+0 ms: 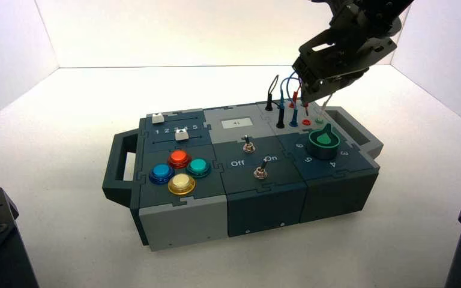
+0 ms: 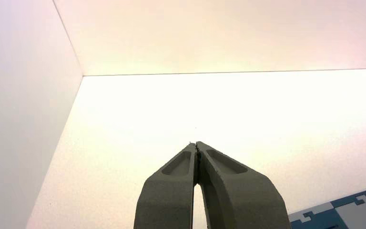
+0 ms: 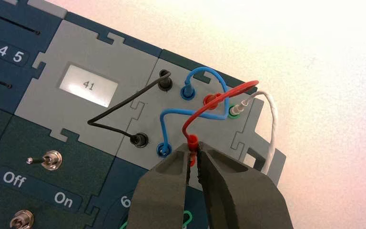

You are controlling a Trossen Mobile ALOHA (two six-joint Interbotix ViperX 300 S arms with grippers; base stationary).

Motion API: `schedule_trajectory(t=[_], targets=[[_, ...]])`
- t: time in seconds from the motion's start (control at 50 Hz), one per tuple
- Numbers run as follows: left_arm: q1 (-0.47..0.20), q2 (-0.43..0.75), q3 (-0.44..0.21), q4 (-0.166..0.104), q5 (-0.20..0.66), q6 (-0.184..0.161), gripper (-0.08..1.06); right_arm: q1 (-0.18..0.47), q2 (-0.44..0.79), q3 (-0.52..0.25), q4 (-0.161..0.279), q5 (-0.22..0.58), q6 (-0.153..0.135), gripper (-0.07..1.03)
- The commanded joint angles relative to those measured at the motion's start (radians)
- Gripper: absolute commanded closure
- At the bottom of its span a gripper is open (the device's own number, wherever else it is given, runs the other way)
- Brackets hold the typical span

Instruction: Insert the red wire.

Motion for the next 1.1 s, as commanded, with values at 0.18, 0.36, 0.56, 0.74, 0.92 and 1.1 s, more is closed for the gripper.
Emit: schedule_trajectory(t=[0.18, 0.36, 0.56, 0.74, 0.92, 1.1], targets=[[0.005, 0.006, -0.035, 0.003, -0.012, 0.005, 1.01, -0.003, 0.005, -0.02, -0.003, -0.003, 0.002, 0.98], [0.005, 0.006, -0.035, 0.003, -0.012, 0.003, 1.01, -0.003, 0.006, -0.02, -0.003, -0.003, 0.002, 0.98], [0.003, 0.006, -0.035, 0.003, -0.014, 0.003, 1.01, -0.005, 0.009, -0.021, -0.003, -0.002, 0.002, 0.98], [0.005, 0.005, -0.035, 0.002, -0.014, 0.003, 1.01, -0.003, 0.011, -0.021, -0.003, -0.002, 0.002, 0.98], [0.005, 0.005, -0.035, 0.003, -0.015, 0.003, 1.01, -0.005, 0.012, -0.023, -0.003, -0.002, 0.002, 0.98], [0.005, 0.006, -0.035, 0.003, -0.015, 0.005, 1.01, -0.003, 0.018, -0.026, -0.003, -0.002, 0.002, 0.98]])
